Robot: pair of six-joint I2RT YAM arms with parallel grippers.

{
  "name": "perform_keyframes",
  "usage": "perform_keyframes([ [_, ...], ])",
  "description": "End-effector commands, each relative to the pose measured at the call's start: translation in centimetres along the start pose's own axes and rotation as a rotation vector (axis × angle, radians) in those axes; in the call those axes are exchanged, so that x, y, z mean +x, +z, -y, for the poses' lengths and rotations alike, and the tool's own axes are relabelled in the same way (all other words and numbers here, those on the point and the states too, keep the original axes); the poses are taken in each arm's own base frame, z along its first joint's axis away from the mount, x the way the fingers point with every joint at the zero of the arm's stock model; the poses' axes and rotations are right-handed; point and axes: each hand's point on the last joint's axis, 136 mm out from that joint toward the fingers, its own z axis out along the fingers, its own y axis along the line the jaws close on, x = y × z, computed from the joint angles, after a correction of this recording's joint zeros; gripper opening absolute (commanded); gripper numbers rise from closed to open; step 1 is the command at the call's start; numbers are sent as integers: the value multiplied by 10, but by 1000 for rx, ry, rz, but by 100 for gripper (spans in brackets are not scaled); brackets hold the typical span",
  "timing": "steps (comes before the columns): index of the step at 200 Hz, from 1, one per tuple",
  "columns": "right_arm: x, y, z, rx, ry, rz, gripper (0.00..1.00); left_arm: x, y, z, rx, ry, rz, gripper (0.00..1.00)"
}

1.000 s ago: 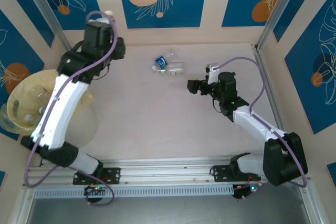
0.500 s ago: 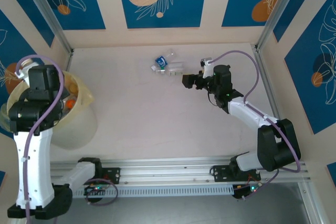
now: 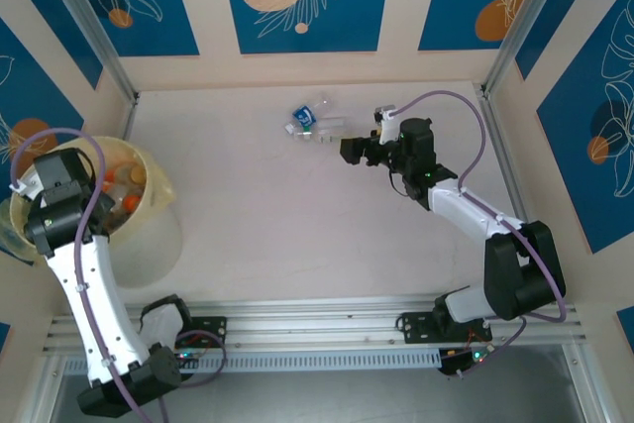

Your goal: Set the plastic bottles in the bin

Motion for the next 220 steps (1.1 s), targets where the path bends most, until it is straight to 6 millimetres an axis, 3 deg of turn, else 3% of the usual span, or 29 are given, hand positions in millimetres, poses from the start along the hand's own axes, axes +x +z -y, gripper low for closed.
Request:
perform_keyframes([
  [1,-8,2,-9,-30,-14,4,100,-7,-16,-15,-24,-36,57,86],
  [18,-8,2,-11,-32,-11,4,100,-12,-22,-10,13,-35,56,94],
  [38,-8,3,-16,-34,-11,2,100,-19,-34,6,121,-45,64,96],
  [79,-8,3,-26,-28,-34,-9,100,-27,-58,77,535,-87,31,100],
  [103,-9,4,-30,-21,-54,-13,100,-21,-70,122,787,-103,-62,100],
  [121,-8,4,-33,-21,-63,-14,100,-19,-60,133,816,-97,-88,100],
  [139,-9,5,-37,-25,-69,-16,100,-22,-39,128,720,-77,-81,100],
  [168,-11,5,-40,-21,-84,-14,100,-15,7,103,468,-114,-116,100],
  [201,-8,6,-39,-10,-103,-24,100,-21,7,40,190,-94,25,100],
  [220,-7,11,-38,-14,-108,-36,100,-5,24,27,135,-69,-33,100],
])
